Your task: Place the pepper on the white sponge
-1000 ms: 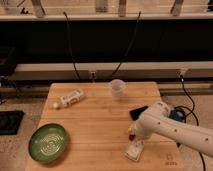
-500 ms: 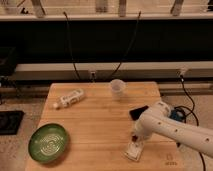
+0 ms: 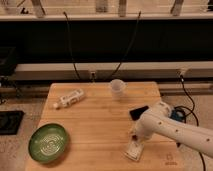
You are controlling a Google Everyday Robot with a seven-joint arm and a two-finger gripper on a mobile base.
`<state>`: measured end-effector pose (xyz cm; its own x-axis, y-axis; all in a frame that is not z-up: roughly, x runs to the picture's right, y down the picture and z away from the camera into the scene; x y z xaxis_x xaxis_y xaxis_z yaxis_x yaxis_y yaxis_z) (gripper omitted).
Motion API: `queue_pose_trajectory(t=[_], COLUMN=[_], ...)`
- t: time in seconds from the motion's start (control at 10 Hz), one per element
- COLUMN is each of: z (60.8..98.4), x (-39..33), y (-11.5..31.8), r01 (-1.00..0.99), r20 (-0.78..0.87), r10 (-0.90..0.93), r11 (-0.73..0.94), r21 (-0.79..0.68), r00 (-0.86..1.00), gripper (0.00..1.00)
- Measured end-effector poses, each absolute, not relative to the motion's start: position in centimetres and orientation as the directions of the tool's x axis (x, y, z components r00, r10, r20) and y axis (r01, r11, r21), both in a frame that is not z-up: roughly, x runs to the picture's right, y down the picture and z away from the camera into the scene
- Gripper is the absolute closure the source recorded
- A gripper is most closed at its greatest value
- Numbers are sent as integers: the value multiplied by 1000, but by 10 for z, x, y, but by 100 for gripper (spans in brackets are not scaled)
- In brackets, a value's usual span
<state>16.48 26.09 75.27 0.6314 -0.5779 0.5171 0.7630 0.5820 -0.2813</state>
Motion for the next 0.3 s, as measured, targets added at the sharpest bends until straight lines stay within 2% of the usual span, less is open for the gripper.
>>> queue_pose_trajectory(t=[0.3], z=[753], x=[165], y=[261], r01=[762], r20=[519], r10=[-576], r11=[584], r21=[-280], r00=[631], gripper=[36])
